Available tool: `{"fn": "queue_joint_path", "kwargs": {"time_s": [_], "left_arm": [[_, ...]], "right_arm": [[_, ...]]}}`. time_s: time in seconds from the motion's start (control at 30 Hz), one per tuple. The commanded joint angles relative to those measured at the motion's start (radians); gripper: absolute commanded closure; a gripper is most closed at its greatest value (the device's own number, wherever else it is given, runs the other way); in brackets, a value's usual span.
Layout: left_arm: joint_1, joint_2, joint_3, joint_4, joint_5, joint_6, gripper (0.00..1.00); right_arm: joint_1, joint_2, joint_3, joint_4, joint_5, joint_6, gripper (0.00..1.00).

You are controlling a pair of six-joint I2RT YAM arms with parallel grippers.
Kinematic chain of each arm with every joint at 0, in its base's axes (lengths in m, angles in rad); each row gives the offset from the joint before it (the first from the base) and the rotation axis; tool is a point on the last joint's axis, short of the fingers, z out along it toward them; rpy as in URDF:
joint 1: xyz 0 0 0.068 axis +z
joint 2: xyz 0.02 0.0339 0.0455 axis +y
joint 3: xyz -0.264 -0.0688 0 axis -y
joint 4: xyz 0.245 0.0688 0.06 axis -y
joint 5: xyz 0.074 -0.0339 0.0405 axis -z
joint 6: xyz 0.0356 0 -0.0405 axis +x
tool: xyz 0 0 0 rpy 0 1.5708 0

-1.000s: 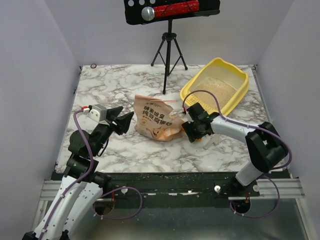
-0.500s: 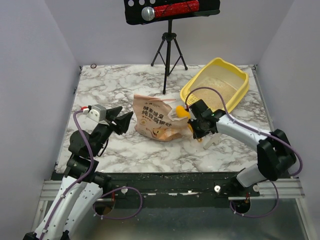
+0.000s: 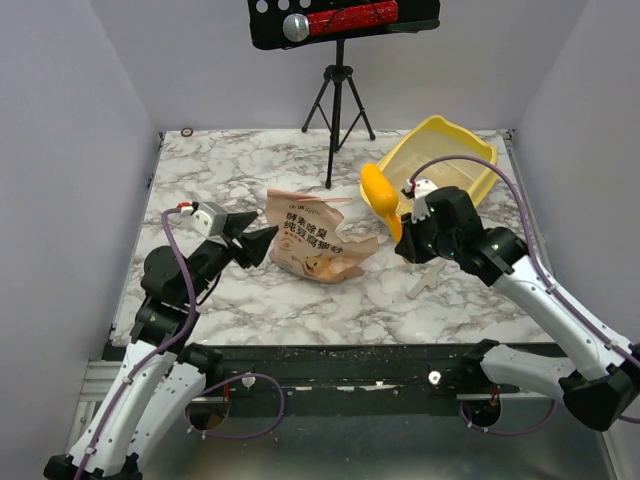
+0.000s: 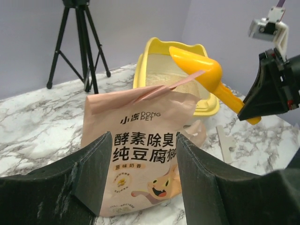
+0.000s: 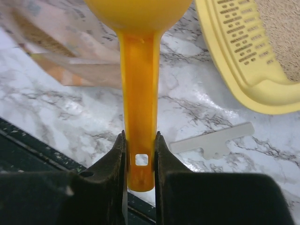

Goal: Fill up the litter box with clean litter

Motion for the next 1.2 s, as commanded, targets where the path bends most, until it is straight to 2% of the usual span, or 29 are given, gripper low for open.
{"fn": "queue_joint_path", "kwargs": {"time_s": [0.0, 0.13, 0.33, 0.5, 0.8, 1.17], "left_arm": [[0.004, 0.056, 0.087, 0.007, 0.177, 0.049, 0.35], [0.002, 0.091, 0.126, 0.004, 0.335, 0.135, 0.36], [-0.001, 0.111, 0.149, 0.027, 0.486, 0.213, 0.36], [-0.004, 0.082, 0.153, 0.071, 0.555, 0.245, 0.36], [-0.005, 0.072, 0.143, 0.149, 0.624, 0.313, 0.36], [-0.007, 0.010, 0.060, 0.255, 0.592, 0.353, 0.37]], "right_arm": [[0.006, -0.095, 0.064, -0.025, -0.229, -0.020, 1.00], [0.006, -0.155, 0.096, -0.013, -0.496, -0.060, 1.00], [0.007, -0.113, 0.153, -0.100, -0.820, -0.106, 1.00], [0.012, -0.100, 0.171, -0.131, -0.970, -0.118, 1.00], [0.072, -0.073, 0.150, -0.143, -1.026, -0.166, 0.99], [0.118, -0.024, 0.121, -0.134, -1.061, -0.186, 0.99]]}}
